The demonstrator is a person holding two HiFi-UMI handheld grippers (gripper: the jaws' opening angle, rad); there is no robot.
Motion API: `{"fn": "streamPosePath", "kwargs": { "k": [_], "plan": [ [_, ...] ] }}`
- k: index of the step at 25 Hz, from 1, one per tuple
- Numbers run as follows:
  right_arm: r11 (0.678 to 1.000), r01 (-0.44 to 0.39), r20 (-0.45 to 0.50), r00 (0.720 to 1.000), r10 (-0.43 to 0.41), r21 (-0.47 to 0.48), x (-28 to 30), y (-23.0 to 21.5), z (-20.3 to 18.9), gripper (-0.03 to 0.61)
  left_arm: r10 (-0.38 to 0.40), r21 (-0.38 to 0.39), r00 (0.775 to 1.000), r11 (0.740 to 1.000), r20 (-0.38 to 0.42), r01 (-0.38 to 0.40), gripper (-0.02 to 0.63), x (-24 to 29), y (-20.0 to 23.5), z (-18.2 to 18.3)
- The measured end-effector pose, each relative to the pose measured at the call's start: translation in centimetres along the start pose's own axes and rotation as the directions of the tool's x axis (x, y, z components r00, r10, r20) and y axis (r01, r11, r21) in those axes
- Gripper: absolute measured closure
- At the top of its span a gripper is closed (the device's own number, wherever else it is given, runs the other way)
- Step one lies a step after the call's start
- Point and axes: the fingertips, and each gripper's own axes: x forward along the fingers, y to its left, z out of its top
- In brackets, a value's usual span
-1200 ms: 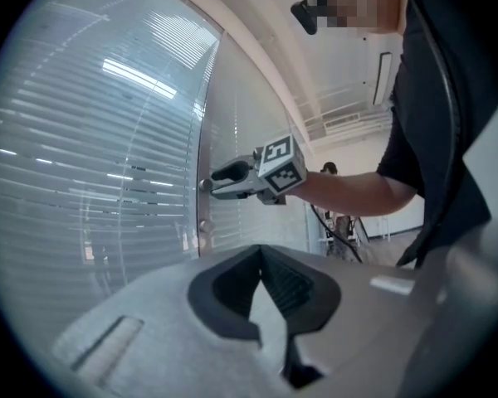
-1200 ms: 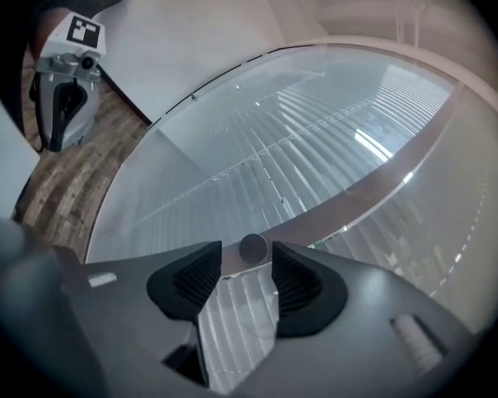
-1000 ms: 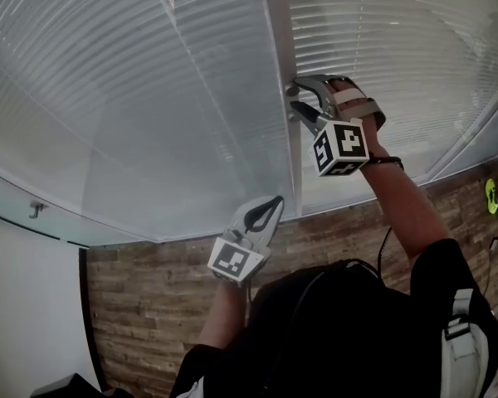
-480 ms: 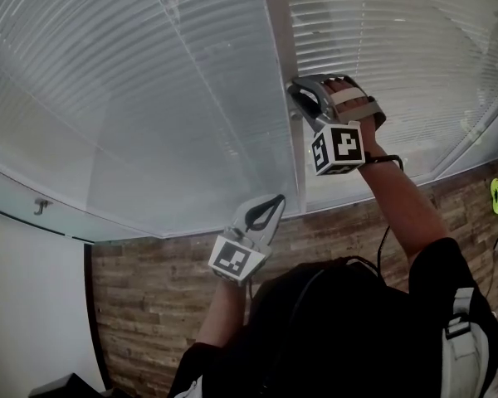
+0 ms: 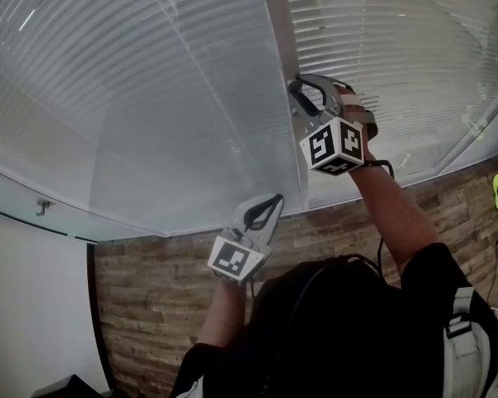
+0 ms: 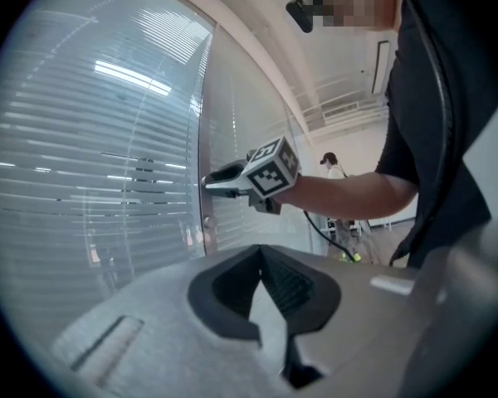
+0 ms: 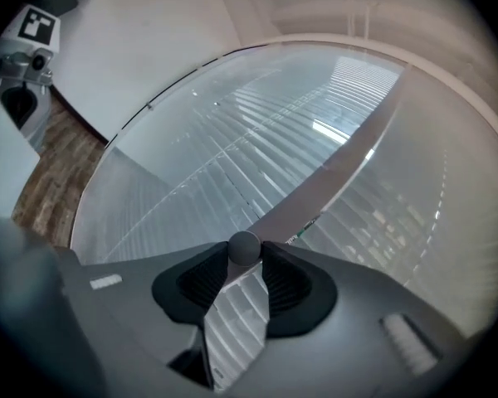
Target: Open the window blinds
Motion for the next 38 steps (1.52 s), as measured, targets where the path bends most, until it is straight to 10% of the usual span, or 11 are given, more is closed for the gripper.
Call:
{"fn": "streamPosePath", "kwargs": {
  "k": [8,19,38],
  "plan": [
    [0.905,0.051,0.037,0.997,-0.074,0.422,0.3,-0.7,-0.3,0.446,0.015,-0.011,1.0,1.0,-0.003,-0.015,0.609,-0.7,0.6,-0.5],
    [0.417,-0.021,0.092,0.984,-0.152,0.909,0.4,-1.3,-1.2,0.445,0.014,-0.013,1.0,1.0,-0.011,-0.014,0.609,-1.1,0.4,-1.1],
    [0.453,-0.075,0.15,0.98,-0.131,0.888,0.3,-1.3,-1.1,0.424,0.024,0.017,1.0,1.0,-0.01,-0.024,0.609,-1.5,0.4,-0.3]
  ]
}}
